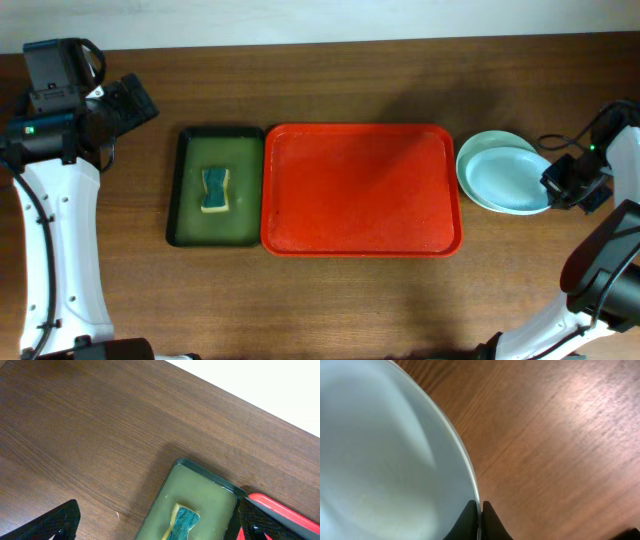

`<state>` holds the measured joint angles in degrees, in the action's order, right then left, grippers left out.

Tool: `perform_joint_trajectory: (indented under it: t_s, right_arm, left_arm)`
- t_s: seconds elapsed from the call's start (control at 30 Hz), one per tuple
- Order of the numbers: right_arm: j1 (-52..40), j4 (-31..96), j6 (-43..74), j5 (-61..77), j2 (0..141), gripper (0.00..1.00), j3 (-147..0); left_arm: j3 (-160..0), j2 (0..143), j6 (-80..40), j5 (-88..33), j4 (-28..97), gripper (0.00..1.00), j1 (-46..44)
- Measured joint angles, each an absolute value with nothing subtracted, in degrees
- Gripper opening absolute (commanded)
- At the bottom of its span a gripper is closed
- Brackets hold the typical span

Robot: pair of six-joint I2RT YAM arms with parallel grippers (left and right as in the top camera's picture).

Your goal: Clean dirty plates on tray and stack at the side

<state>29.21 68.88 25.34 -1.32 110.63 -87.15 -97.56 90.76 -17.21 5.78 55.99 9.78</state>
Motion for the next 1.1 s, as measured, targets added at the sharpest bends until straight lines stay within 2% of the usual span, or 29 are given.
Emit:
perform_joint_trajectory:
  t_s: [0.03,0.07,0.13,0.27,0.33,0.4,0.5,0.53,0.67,1.1]
  right_arm:
    - [28.2,68.0,25.3,-1.4,110.6,0.53,-87.0]
    - [27.3,67.4,25.3,-1.5,110.6,0.71,-87.0]
    - [25.3,66.7,25.4,-1.5,110.6,0.94,-87.0]
    - [25.1,68.7,20.0,-0.9,110.6,0.95,-87.0]
    - [23.8,71.6,10.4,1.2,110.6,0.95,-87.0]
    - [18.7,73.7,2.5,2.1,110.6,0.89,-87.0]
    - [11.6,73.5,-2.2,2.6,110.6,0.87,-87.0]
    - [8.5,73.2,-3.6,2.7,110.6,0.99,-87.0]
    - [5.1,70.6,-4.8,2.4,110.6,0.99,-87.0]
    - [5.1,70.6,-4.8,2.4,110.6,0.99,-87.0]
  left_arm:
    - [-97.6,90.8,-17.2,5.8,56.0,0.99,9.8]
    - [-97.6,90.8,-17.2,5.8,56.0,0.99,9.8]
    - [-97.6,90.8,-17.2,5.8,56.0,0.99,9.8]
    - [-97.6,90.8,-17.2,5.8,56.0,0.99,9.8]
    - [-97.6,90.8,-17.2,5.8,56.0,0.99,9.8]
    - [-97.6,90.8,-17.2,5.8,56.0,0.99,9.8]
    - [-97.6,90.8,-17.2,5.8,56.0,0.99,9.8]
    - [-97.6,90.8,-17.2,5.8,56.0,0.99,9.8]
    - [-97.6,90.8,-17.2,5.8,56.0,0.99,9.8]
    - [-97.6,90.8,-17.2,5.8,56.0,0.99,9.8]
